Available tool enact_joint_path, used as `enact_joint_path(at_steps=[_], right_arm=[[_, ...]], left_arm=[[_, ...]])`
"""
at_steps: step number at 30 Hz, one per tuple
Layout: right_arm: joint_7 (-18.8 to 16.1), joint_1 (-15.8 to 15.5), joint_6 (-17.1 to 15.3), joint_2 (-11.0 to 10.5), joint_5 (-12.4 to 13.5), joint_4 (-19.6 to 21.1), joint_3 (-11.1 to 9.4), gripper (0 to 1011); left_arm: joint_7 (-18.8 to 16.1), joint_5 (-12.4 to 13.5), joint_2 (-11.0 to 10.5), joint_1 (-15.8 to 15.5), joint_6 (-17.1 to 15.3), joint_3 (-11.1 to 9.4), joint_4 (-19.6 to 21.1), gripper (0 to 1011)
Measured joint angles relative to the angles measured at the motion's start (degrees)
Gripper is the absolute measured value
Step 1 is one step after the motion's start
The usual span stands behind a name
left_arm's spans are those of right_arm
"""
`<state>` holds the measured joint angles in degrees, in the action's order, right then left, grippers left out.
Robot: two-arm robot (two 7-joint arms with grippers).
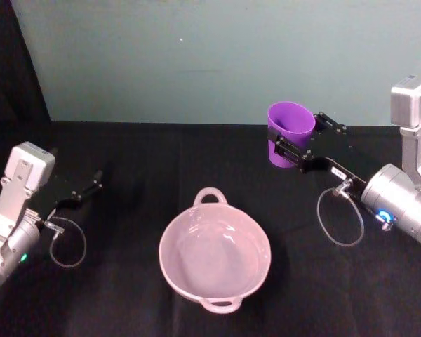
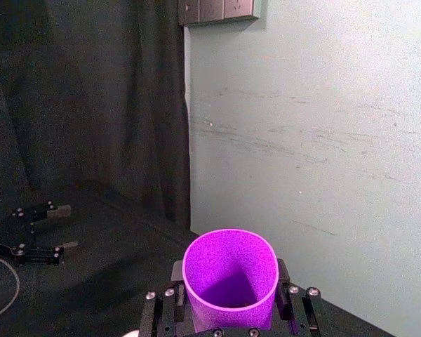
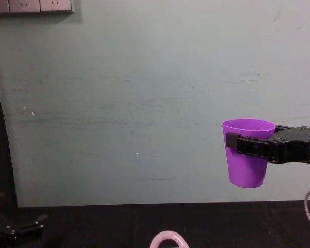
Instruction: Pick up the cup and pour the mung beans from the cup into the bowl.
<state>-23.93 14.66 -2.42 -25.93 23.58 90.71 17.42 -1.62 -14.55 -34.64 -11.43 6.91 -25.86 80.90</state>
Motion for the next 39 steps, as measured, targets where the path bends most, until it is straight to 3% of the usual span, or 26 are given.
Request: enact_joint_path(at_steps=[39], right_arm=[[0.0, -0.02, 0.05, 0.0, 0.05, -0.02, 0.0, 724]], left_arm=[[0.0, 0.0, 0.0, 0.0, 0.0, 0.0, 0.0, 1012]])
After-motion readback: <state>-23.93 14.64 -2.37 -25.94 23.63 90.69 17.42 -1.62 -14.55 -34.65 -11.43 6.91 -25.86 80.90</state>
